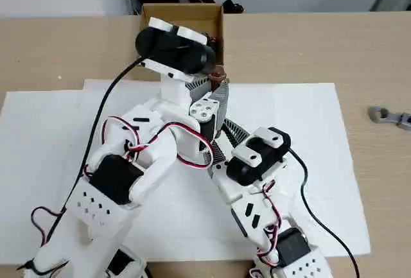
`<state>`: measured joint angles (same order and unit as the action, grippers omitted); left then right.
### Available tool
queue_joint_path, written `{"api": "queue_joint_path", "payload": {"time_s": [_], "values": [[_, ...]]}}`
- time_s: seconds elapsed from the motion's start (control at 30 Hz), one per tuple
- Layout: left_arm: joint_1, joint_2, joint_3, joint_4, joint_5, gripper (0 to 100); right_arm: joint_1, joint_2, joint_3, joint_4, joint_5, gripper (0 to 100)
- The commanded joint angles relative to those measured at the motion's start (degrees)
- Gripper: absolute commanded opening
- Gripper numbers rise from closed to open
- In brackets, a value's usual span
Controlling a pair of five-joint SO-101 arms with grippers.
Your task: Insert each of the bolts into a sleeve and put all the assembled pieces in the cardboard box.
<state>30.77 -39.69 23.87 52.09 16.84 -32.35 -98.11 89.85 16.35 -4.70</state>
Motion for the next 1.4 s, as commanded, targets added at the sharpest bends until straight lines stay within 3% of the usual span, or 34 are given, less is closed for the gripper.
{"api": "queue_joint_path", "payload": {"time_s": [0.0,0.4,0.57,0.7,1.0,1.2,1.37], "values": [[-0.3,-0.6,-0.3,-1.1,0.1,1,0.9,1.0,-6.6,0.1,-0.5,0.2],[1.6,-0.7,-1.4,4.4,0.1,1,7.3,20.9,-21.1,0.2,-6.3,0.2],[1.6,-0.6,-2.9,4.1,0.1,1,6.2,21.6,-21.7,0.0,-5.0,0.2],[1.6,-0.6,-2.8,5.0,0.2,7,6.0,21.6,-21.6,-0.3,-3.6,0.2],[0.8,-0.6,-10.2,15.6,0.1,14,6.2,22.2,-23.2,-0.5,-3.9,0.2],[-10.7,-0.4,-13.1,16.3,-2.1,12,7.2,31.3,-33.3,0.1,-3.6,0.2],[-16.5,-0.7,-12.9,16.8,-11.9,0,7.9,45.6,-46.3,-0.4,-3.6,0.2]]}}
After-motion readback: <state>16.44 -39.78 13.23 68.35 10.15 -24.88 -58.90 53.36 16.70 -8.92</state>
